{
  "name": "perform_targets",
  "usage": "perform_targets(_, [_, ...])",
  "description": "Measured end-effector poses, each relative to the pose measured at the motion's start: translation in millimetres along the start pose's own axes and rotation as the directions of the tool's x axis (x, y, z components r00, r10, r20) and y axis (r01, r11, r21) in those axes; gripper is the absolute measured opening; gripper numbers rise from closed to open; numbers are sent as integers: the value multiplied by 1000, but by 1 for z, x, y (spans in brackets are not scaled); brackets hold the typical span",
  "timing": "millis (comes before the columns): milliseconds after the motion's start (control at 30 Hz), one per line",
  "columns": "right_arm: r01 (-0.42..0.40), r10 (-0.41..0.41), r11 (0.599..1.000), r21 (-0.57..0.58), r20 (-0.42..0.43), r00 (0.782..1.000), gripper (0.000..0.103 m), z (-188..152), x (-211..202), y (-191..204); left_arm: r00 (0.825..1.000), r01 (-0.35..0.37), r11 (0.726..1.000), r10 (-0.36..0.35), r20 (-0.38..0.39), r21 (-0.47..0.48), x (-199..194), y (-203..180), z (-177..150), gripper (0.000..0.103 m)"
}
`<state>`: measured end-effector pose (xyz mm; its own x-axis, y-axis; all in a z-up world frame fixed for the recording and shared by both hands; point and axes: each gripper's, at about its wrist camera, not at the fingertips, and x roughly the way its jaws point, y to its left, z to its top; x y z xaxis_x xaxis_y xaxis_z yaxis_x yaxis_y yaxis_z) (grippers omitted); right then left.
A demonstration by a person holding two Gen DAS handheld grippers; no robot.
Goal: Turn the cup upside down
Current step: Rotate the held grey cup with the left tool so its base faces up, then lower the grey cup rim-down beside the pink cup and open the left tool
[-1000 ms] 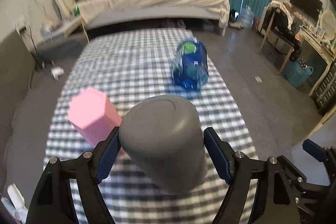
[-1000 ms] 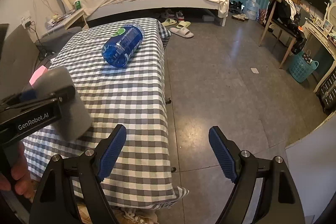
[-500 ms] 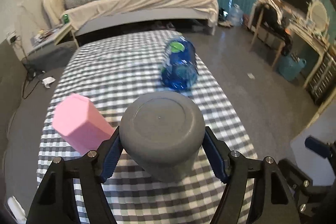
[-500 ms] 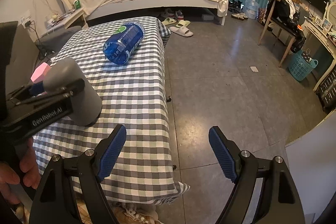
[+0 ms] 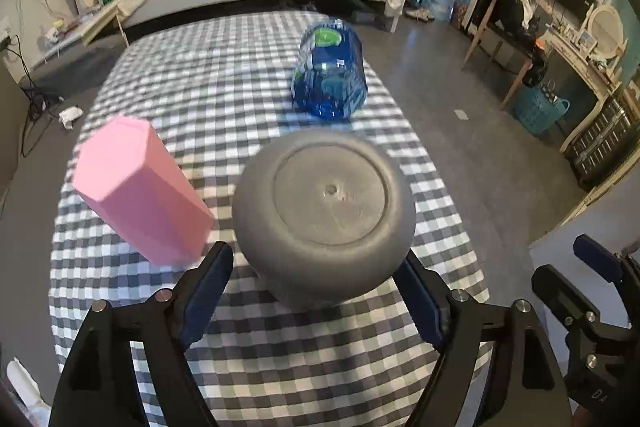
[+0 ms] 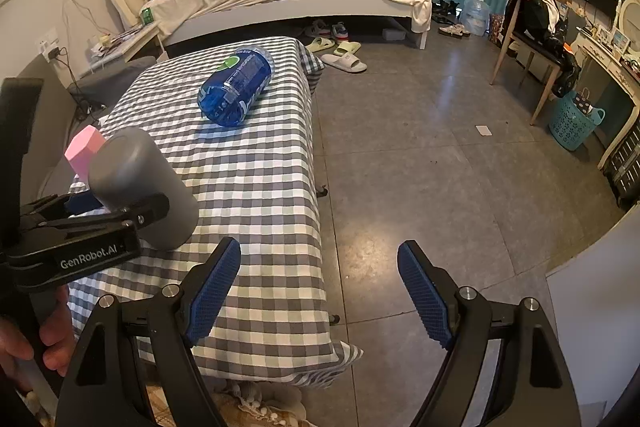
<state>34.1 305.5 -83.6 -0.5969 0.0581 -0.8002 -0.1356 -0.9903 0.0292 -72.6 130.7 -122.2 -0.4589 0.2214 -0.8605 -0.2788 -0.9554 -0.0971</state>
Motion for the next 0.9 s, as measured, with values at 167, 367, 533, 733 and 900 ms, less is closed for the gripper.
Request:
perform_targets(167, [3, -3, 1000, 8, -5, 1000, 81, 0, 2, -2, 998, 4, 1000, -4, -68, 1, 12, 2, -1, 84])
perform_targets(367, [-2, 2, 1000, 8, -13, 1000, 81, 1, 8, -1, 994, 31, 999, -33, -103, -21, 22, 8, -3, 72])
perform_targets(533, [-6, 6, 1000, 2, -21, 1000, 81, 1, 12, 2, 997, 12, 1000, -13, -80, -9, 27, 6, 0, 72])
perform_targets(733, [-13, 13, 1000, 4, -10, 1000, 81, 2, 7, 2, 995, 12, 1000, -14, -97, -22, 28, 8, 0, 84])
perform_targets(900, [-21, 21, 1000, 9, 2, 1000, 81, 5, -3, 2, 997, 30, 995, -37, -69, -94, 6, 21, -3, 86])
